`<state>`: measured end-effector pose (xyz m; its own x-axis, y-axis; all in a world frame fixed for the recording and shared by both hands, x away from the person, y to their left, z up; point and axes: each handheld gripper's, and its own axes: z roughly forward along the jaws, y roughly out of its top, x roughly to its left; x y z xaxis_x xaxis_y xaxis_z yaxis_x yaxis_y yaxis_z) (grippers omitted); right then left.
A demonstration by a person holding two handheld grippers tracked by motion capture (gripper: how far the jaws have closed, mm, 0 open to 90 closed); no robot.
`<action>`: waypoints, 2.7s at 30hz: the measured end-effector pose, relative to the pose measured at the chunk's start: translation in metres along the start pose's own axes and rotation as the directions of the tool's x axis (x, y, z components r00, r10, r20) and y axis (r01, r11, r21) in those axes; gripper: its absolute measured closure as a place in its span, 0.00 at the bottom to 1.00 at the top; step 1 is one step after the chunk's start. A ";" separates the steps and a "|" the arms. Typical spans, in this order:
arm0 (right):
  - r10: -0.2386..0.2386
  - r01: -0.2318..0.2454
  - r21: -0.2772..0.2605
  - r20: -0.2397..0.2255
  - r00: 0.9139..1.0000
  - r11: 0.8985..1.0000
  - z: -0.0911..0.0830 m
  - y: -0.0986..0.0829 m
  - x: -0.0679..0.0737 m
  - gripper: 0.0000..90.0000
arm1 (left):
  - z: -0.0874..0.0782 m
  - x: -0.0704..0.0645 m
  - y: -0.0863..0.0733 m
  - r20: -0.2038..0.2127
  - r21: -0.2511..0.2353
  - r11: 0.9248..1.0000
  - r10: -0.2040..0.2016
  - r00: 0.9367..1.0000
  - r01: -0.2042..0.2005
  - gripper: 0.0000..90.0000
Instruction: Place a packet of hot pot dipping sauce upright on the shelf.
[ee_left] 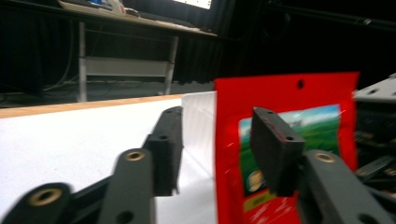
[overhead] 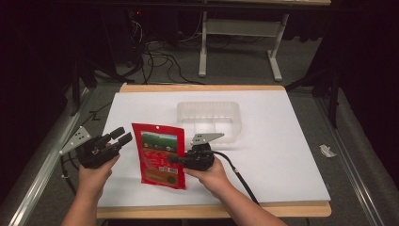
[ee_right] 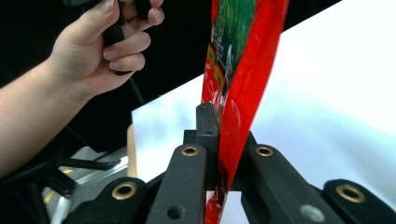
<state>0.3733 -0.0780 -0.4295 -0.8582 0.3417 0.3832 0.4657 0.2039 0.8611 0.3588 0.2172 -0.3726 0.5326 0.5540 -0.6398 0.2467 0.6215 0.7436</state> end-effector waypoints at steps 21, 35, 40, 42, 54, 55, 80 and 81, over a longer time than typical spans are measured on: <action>-0.168 0.206 -0.072 0.351 0.921 0.976 -0.118 -0.008 0.003 1.00 | -0.012 0.010 -0.076 -0.289 0.146 0.984 0.145 0.946 -0.106 0.32; -0.151 0.212 -0.098 0.429 0.891 0.972 -0.128 -0.010 -0.006 1.00 | -0.014 0.015 -0.073 -0.253 0.140 0.983 0.152 0.955 -0.119 0.34; -0.138 0.206 -0.106 0.449 0.883 0.973 -0.135 -0.011 -0.009 1.00 | -0.014 0.015 -0.073 -0.249 0.140 0.983 0.152 0.957 -0.120 0.34; -0.139 0.219 -0.127 0.458 0.878 0.967 -0.141 -0.008 -0.007 1.00 | -0.014 0.014 -0.072 -0.248 0.141 0.983 0.154 0.956 -0.122 0.34; -0.102 0.265 -0.223 0.553 0.827 0.938 -0.183 0.013 -0.001 1.00 | -0.013 0.014 -0.075 -0.236 0.157 0.980 0.160 0.958 -0.125 0.35; -0.099 0.269 -0.231 0.559 0.824 0.935 -0.186 0.015 -0.001 1.00 | -0.014 0.014 -0.076 -0.234 0.165 0.978 0.164 0.958 -0.127 0.35; -0.053 0.318 -0.216 0.748 0.662 0.923 -0.141 0.061 -0.066 1.00 | -0.013 0.016 -0.080 -0.227 0.206 0.970 0.174 0.958 -0.128 0.35; -0.059 0.326 -0.209 0.756 0.652 0.922 -0.138 0.061 -0.070 1.00 | -0.013 0.016 -0.080 -0.227 0.206 0.970 0.174 0.958 -0.128 0.35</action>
<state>0.4320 -0.2155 -0.3576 -0.4236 0.9043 -0.0536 0.1046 0.1076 0.9887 0.3375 0.1833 -0.4453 0.3695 0.7649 -0.5276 0.3383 0.4181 0.8431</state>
